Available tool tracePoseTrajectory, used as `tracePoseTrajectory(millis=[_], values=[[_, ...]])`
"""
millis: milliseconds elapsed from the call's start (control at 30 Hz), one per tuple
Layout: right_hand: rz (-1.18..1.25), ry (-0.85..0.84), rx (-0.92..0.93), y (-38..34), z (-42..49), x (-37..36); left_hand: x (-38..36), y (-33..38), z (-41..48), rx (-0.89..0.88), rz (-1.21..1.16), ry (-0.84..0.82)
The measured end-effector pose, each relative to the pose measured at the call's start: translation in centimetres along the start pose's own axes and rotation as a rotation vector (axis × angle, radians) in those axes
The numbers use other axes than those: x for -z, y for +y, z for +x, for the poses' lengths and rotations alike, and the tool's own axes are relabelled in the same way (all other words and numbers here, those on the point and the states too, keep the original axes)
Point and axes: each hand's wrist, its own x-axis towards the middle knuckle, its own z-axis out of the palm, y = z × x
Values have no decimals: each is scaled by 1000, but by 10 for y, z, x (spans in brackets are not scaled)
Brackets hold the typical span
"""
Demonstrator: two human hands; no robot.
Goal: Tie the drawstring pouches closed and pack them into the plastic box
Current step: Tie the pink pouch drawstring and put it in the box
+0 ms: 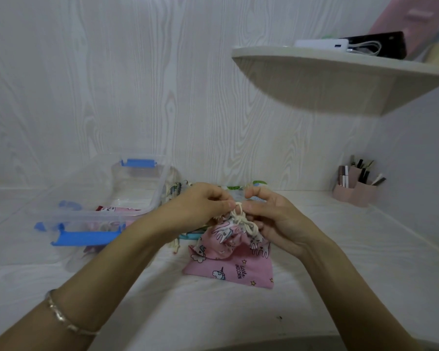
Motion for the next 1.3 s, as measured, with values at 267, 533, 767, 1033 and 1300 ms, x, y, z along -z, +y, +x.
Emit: tracePoseTrajectory(millis=[267, 533, 767, 1033, 1300], values=[[-592, 197, 379, -1, -11, -9, -5, -3, 1, 127, -331, -105], [-798, 251, 505, 2, -14, -5, -10, -9, 5, 154, -490, -72], [-828, 267, 513, 2, -12, -4, -14, -10, 8, 144, -384, -2], [-640, 226, 255, 0, -3, 31, 3, -8, 2, -37, 259, 152], [-756, 64, 281, 2, 6, 22, -8, -7, -3, -70, 285, 433]])
